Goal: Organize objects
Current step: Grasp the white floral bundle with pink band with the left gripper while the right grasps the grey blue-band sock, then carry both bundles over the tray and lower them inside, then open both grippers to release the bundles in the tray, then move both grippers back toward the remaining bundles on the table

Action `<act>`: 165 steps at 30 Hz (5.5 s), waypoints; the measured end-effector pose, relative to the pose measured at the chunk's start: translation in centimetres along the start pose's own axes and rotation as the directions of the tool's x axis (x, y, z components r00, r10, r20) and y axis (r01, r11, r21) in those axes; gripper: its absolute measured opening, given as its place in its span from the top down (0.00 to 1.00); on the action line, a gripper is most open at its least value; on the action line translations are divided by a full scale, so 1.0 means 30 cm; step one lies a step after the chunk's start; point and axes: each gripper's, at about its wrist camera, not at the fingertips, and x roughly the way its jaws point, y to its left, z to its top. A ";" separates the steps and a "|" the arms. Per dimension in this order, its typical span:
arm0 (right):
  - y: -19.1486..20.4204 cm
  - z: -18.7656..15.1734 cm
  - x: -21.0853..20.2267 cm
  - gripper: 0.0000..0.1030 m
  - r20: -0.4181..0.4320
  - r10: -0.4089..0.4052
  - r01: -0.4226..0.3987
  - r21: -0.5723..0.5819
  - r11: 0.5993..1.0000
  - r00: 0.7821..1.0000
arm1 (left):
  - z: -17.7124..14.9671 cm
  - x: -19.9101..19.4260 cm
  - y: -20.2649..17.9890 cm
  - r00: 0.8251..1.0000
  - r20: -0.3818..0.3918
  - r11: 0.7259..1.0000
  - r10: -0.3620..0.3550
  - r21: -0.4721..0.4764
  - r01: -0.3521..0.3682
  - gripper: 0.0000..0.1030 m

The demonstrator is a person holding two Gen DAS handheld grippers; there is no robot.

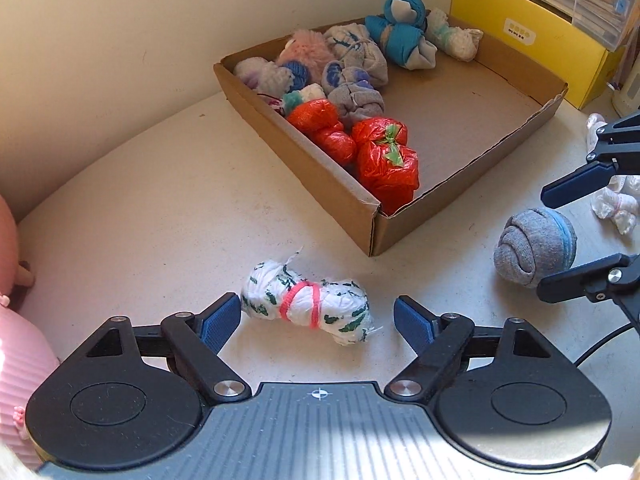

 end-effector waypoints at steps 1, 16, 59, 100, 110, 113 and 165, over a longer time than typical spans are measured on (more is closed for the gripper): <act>0.000 -0.016 -0.043 0.42 -0.004 0.000 0.000 0.004 1.000 1.000 | 0.000 0.001 -0.002 1.000 0.003 1.000 -0.001 0.001 0.001 0.15; -0.021 -0.001 -0.059 0.55 0.042 0.033 -0.038 0.114 0.993 0.999 | -0.026 -0.036 0.003 0.999 0.031 0.999 -0.042 -0.027 0.043 0.35; -0.403 0.134 -0.435 0.55 0.374 -0.015 -0.116 0.326 0.938 0.927 | 0.477 -0.312 -0.205 0.978 0.208 1.000 -0.009 -0.009 0.011 0.34; -0.562 0.312 0.085 0.55 0.038 0.004 -0.020 0.436 0.900 0.999 | 0.544 0.235 -0.226 0.999 0.017 0.997 -0.049 -0.059 0.050 0.32; -0.548 0.343 0.144 0.54 -0.006 0.001 0.002 0.417 0.909 1.000 | 0.542 0.292 -0.228 0.999 0.006 0.998 -0.034 -0.055 0.035 0.32; -0.545 0.348 0.150 0.54 -0.010 0.002 0.002 0.411 0.912 1.000 | 0.541 0.297 -0.217 0.999 0.003 0.997 -0.032 -0.072 0.032 0.32; -0.263 -0.098 -0.454 0.31 0.107 -0.219 0.171 0.341 0.924 0.970 | 0.253 -0.189 -0.240 0.991 0.092 0.984 -0.097 -0.140 0.110 0.12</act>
